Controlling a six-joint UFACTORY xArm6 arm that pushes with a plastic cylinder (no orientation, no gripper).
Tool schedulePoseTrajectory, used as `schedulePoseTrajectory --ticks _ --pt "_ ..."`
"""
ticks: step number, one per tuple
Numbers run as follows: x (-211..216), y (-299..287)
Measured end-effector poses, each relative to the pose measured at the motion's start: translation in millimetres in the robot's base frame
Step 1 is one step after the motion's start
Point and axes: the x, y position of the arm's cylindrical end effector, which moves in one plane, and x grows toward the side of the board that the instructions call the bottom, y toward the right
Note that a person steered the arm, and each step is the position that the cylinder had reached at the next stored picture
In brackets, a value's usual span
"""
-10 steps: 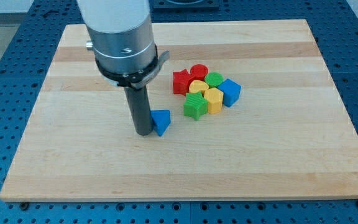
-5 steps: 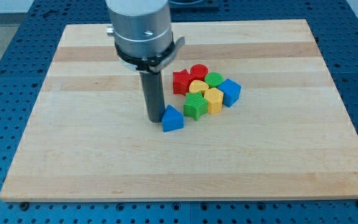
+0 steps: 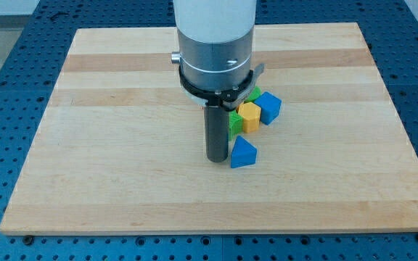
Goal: Push the blue triangle closer to the group of blocks
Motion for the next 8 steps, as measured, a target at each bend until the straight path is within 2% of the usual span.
schedulePoseTrajectory --ticks 1,3,6,8 --pt "1.7 11.8" --pt "1.7 70.5" --pt "37.6 90.5" --pt "28.0 116.1"
